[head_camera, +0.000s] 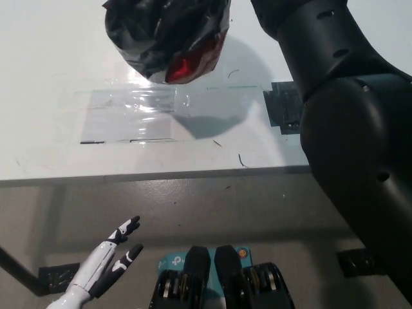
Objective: The robot uses its right hand to pick up a bag of coffee beans and puts it in the black plastic bag, then the robot grabs the top of the bag and lifts it.
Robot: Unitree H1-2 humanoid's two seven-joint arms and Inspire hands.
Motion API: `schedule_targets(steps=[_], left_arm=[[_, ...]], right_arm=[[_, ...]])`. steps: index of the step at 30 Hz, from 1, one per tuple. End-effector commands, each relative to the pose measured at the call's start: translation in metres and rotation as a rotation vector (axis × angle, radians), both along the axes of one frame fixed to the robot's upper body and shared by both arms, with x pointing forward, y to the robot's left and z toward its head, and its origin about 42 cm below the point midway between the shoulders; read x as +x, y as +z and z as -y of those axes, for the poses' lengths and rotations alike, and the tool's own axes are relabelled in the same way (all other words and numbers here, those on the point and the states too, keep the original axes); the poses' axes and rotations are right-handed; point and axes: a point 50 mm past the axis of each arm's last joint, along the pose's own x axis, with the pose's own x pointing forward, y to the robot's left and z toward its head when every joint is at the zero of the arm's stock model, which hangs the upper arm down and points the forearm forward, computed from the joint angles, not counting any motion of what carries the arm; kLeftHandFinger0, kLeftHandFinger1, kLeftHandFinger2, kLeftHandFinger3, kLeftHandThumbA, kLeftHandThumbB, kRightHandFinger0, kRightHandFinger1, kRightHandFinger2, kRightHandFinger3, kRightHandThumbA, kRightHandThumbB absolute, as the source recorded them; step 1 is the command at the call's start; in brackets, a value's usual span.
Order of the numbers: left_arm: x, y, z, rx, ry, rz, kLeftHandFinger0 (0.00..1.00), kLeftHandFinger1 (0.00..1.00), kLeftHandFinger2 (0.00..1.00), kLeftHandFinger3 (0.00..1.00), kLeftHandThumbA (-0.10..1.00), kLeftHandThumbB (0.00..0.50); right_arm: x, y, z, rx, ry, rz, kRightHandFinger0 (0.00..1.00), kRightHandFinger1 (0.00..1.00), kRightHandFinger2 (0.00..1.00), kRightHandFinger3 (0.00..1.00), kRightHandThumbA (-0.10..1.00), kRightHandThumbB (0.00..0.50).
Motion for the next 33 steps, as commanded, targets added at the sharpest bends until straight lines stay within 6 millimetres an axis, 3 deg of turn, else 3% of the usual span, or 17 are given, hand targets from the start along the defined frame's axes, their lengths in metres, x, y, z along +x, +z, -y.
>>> schedule_targets(steps=[1, 12, 16, 17, 18, 19, 22, 24, 25, 26, 27, 28, 29, 33], left_arm=[[0.002, 0.008, 0.003, 0.015, -0.042, 0.05, 1.0, 1.0, 1.0, 1.0, 1.0, 0.252], [0.005, 0.011, 0.011, 0.011, -0.057, 0.027, 1.0, 1.0, 1.0, 1.0, 1.0, 0.243], [0.007, 0.011, 0.016, 0.023, -0.075, 0.033, 1.0, 1.0, 1.0, 1.0, 1.0, 0.247], [0.008, 0.011, 0.018, 0.026, -0.083, 0.033, 1.0, 1.0, 1.0, 1.0, 1.0, 0.246], [0.008, 0.011, 0.019, 0.026, -0.086, 0.034, 1.0, 1.0, 1.0, 1.0, 1.0, 0.255], [0.008, 0.012, 0.02, 0.028, -0.09, 0.035, 1.0, 1.0, 1.0, 1.0, 1.0, 0.256], [0.011, 0.015, 0.026, 0.03, -0.111, 0.037, 1.0, 1.0, 1.0, 1.0, 1.0, 0.247], [0.011, 0.017, 0.028, 0.039, -0.122, 0.042, 1.0, 1.0, 1.0, 1.0, 1.0, 0.246], [0.011, 0.017, 0.028, 0.04, -0.124, 0.042, 1.0, 1.0, 1.0, 1.0, 1.0, 0.246], [0.013, 0.018, 0.029, 0.049, -0.131, 0.052, 1.0, 1.0, 1.0, 1.0, 1.0, 0.265], [0.013, 0.018, 0.03, 0.057, -0.138, 0.058, 1.0, 1.0, 1.0, 1.0, 1.0, 0.273], [0.013, 0.018, 0.031, 0.053, -0.14, 0.057, 1.0, 1.0, 1.0, 1.0, 1.0, 0.276], [0.014, 0.018, 0.032, 0.047, -0.143, 0.055, 1.0, 1.0, 1.0, 1.0, 1.0, 0.278], [0.017, 0.019, 0.039, 0.048, -0.171, 0.061, 1.0, 1.0, 1.0, 1.0, 1.0, 0.25]], right_arm=[[-0.035, 0.097, -0.027, 0.109, 0.049, 0.211, 0.0, 0.24, 0.74, 1.0, 0.17, 0.0], [-0.044, 0.097, -0.047, 0.113, 0.079, 0.204, 0.0, 0.2, 0.72, 1.0, 0.15, 0.0], [-0.043, 0.086, -0.053, 0.116, 0.088, 0.192, 0.0, 0.19, 0.71, 1.0, 0.14, 0.0], [-0.042, 0.082, -0.055, 0.108, 0.087, 0.187, 0.0, 0.17, 0.7, 0.95, 0.14, 0.0], [-0.041, 0.081, -0.054, 0.106, 0.085, 0.186, 0.0, 0.2, 0.74, 0.97, 0.05, 0.0], [-0.041, 0.079, -0.055, 0.106, 0.086, 0.182, 0.0, 0.17, 0.71, 0.94, 0.08, 0.0], [-0.038, 0.063, -0.06, 0.096, 0.091, 0.151, 0.0, 0.12, 0.67, 1.0, 0.15, 0.0], [-0.036, 0.054, -0.062, 0.101, 0.098, 0.138, 0.0, 0.11, 0.65, 0.97, 0.15, 0.0], [-0.036, 0.053, -0.062, 0.101, 0.098, 0.137, 0.0, 0.16, 0.7, 0.96, 0.03, 0.0], [-0.035, 0.044, -0.065, 0.086, 0.096, 0.134, 0.0, 0.12, 0.63, 0.85, 0.13, 0.0], [-0.034, 0.035, -0.067, 0.08, 0.091, 0.12, 0.0, 0.11, 0.62, 0.83, 0.13, 0.0], [-0.033, 0.029, -0.069, 0.078, 0.09, 0.112, 0.0, 0.11, 0.62, 0.85, 0.13, 0.0], [-0.032, 0.023, -0.071, 0.077, 0.09, 0.105, 0.0, 0.13, 0.67, 0.98, 0.0, 0.0], [-0.03, -0.017, -0.08, 0.079, 0.092, 0.048, 0.0, 0.1, 0.63, 0.97, 0.11, 0.0]])
